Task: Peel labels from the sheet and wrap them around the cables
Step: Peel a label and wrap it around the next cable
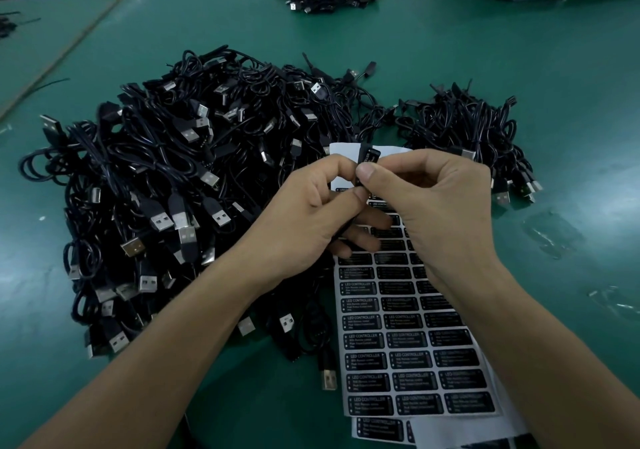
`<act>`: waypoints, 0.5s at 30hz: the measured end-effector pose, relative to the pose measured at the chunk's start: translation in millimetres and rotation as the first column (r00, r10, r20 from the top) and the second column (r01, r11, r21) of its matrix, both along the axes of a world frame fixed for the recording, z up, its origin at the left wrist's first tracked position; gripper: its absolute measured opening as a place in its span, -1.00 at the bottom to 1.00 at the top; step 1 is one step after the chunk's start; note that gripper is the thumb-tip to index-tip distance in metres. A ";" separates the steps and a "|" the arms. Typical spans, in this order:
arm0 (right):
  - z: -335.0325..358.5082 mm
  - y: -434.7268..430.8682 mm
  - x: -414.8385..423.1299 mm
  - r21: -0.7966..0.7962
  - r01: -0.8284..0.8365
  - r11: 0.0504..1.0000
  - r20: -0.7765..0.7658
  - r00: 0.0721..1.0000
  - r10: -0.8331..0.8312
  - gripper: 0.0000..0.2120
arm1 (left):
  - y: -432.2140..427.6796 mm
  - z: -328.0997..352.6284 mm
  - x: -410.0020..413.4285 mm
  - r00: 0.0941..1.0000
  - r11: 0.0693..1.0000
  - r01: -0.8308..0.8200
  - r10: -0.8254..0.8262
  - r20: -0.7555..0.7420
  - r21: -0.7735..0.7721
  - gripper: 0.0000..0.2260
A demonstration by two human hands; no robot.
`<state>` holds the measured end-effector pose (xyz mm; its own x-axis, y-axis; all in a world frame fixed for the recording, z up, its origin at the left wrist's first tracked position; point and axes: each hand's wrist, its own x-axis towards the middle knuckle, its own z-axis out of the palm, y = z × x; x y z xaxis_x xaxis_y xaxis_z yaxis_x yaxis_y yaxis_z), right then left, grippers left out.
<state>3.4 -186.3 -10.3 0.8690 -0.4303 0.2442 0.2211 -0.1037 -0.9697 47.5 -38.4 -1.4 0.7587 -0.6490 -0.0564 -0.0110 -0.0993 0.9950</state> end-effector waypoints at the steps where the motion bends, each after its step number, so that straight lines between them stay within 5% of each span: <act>1: -0.4 0.1 0.2 0.001 0.003 1.000 -0.003 1.000 -0.003 -0.89 | 0.1 0.0 -0.2 1.000 1.000 -0.002 0.002 0.000 0.001 -0.91; 15: 1.8 -0.7 -0.6 -0.107 0.019 0.994 0.043 0.999 -0.014 -0.87 | -0.8 2.7 -0.8 1.000 1.000 0.002 -0.001 -0.018 0.030 -0.90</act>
